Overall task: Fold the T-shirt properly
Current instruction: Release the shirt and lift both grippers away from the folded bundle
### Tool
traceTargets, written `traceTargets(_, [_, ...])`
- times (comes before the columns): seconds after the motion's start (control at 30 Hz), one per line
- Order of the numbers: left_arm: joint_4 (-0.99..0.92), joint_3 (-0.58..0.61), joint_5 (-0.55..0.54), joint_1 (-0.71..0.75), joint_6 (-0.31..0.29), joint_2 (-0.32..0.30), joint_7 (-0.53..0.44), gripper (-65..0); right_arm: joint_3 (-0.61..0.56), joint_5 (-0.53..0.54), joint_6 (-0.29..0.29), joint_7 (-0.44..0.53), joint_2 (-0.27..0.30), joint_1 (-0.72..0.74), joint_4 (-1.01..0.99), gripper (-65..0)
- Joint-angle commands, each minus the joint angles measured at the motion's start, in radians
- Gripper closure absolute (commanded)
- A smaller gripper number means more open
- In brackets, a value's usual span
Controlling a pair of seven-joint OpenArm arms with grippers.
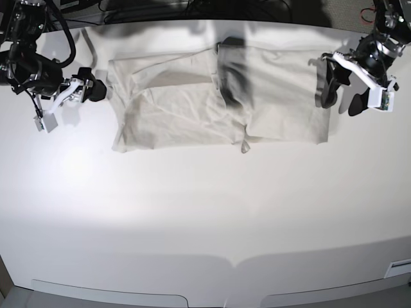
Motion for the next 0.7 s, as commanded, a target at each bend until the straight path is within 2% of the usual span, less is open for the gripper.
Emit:
traceTargets(0.0, [0.021, -0.006, -0.016, 0.0, -0.007, -0.009, -0.026, -39.5, 0.007, 0.029, 0.0, -0.008, 0.019, 0.006, 0.013, -43.2])
traceTargets(0.13, [0.021, -0.006, -0.016, 0.0, -0.007, -0.01, -0.026, -39.5, 0.007, 0.042, 0.0, -0.006, 0.019, 0.009, -0.039, -43.2])
traceTargets(0.3, [0.021, -0.006, -0.016, 0.0, -0.007, -0.009, -0.026, -39.5, 0.007, 0.126, 0.014, 0.007, 0.019, 0.073, -0.22, -43.3])
traceTargets(0.4, [0.021, -0.006, -0.016, 0.0, -0.007, -0.009, -0.026, -39.5, 0.006, 0.136, 0.043, 0.009, 0.019, 0.141, -0.316, -43.2])
traceTargets(0.57, [0.021, -0.006, -0.016, 0.0, -0.007, -0.009, -0.026, -39.5, -0.011, 0.136, 0.045, 0.005, 0.019, 0.217, -0.399, -43.2])
traceTargets(0.67, [0.021, -0.006, -0.016, 0.0, -0.007, -0.009, -0.026, -39.5, -0.061, 0.136, 0.048, 0.005, 0.019, 0.225, -0.413, -43.2])
